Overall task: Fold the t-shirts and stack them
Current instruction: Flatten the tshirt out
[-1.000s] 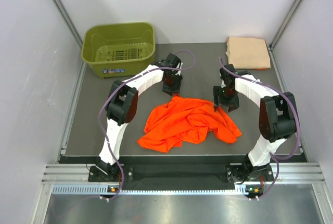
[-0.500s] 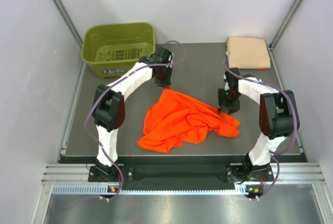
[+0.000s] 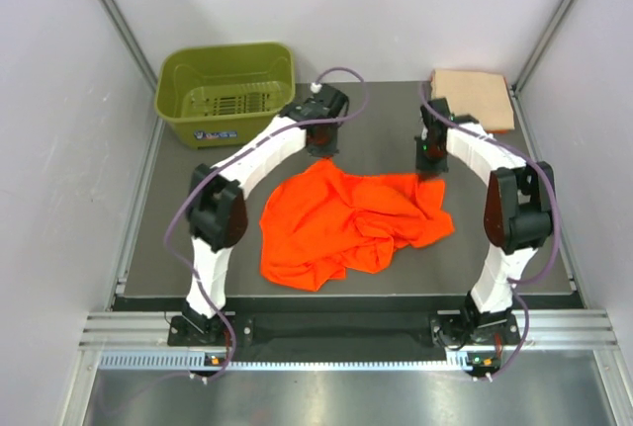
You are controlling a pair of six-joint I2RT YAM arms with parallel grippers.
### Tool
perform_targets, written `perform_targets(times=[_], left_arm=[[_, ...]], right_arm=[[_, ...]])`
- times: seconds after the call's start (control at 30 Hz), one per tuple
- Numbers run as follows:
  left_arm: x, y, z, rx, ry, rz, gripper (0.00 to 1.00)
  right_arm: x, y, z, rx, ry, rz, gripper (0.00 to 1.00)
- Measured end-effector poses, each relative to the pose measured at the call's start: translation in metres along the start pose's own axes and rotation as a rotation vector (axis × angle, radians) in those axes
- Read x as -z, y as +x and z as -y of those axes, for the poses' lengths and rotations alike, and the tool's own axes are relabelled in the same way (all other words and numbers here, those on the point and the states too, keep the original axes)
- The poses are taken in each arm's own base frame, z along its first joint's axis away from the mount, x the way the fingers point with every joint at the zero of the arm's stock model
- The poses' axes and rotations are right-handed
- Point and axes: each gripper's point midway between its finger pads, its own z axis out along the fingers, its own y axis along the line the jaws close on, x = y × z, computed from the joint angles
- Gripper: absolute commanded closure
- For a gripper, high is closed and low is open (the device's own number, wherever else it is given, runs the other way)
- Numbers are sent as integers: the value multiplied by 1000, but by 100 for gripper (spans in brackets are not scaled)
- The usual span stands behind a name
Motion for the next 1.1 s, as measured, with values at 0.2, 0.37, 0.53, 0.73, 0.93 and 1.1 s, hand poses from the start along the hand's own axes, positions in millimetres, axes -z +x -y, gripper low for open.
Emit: perform_targets(times=[0.2,0.37,0.53,0.73,0.93,1.1], left_arm=[[-43,36,43,-67,13,-95,21],[-35,54,17,-78,-5,-121,19],[-8,18,-45,18,20,-40,18],[-8,-10,-80,67,73,9,20],[-35,42,-45,13,183,-135,31],[-46,125,-39,-30,138,-313,15]], right_arm=[[33,-80,10,-19,99,202,100],[30,-73,35,-30,199,176,100],[16,-48,68,-42,309,104,100],[6,19,103,-62,385,-21,100],[12,51,103,-70,346,-61,100],[10,48,93,-75,292,-54,100]])
